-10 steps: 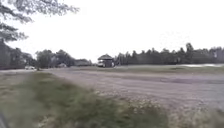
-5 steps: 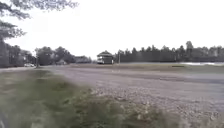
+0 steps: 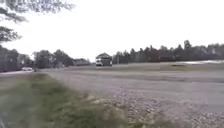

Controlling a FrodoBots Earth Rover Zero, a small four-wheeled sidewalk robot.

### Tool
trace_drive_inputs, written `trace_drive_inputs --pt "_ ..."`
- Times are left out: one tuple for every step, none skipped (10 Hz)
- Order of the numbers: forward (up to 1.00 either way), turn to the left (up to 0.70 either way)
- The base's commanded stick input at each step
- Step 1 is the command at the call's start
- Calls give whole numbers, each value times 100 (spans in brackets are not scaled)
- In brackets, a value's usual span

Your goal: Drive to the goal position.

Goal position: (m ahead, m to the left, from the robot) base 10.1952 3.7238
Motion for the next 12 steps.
trace_drive_inputs --pt "50 0" --pt "50 0" --pt "50 0" --pt "50 0" --pt "50 0" --pt "50 0" --pt "50 0" --pt "50 0" --pt "50 0" --pt "50 0" --pt "50 0" --pt "50 0"
